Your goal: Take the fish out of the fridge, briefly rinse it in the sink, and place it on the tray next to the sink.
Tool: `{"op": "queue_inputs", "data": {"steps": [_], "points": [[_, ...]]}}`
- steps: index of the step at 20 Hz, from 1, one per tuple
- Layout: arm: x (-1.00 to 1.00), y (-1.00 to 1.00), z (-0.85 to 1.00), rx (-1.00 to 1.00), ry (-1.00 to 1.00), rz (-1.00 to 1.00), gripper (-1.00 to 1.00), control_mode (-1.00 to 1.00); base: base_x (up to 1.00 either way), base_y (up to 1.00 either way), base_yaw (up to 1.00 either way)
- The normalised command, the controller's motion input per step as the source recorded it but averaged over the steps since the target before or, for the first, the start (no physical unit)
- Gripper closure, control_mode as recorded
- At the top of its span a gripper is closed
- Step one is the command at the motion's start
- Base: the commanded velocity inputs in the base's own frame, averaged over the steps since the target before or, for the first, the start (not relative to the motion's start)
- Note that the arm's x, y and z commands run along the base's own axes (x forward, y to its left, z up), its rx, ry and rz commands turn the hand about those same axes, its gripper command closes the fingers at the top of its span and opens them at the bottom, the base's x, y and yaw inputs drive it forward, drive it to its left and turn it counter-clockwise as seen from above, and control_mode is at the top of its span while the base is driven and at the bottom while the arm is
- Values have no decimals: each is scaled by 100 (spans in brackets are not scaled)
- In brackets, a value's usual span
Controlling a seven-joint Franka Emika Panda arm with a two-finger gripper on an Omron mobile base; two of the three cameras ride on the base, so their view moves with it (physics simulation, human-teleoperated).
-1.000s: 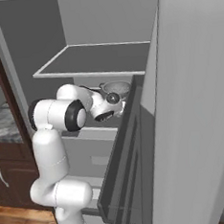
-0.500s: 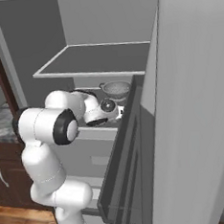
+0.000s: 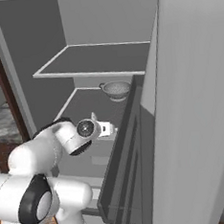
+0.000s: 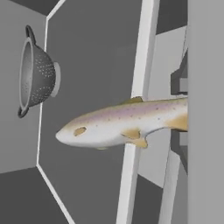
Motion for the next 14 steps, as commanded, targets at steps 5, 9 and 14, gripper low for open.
{"op": "queue_inputs", "data": {"steps": [5, 9, 14], "points": [[-100, 23, 100, 5, 20, 1, 100, -100, 0, 0, 0], [-100, 20, 100, 3, 11, 0, 100, -100, 0, 0, 0], [-100, 0, 91, 1, 17, -1, 100, -100, 0, 0, 0]]}}
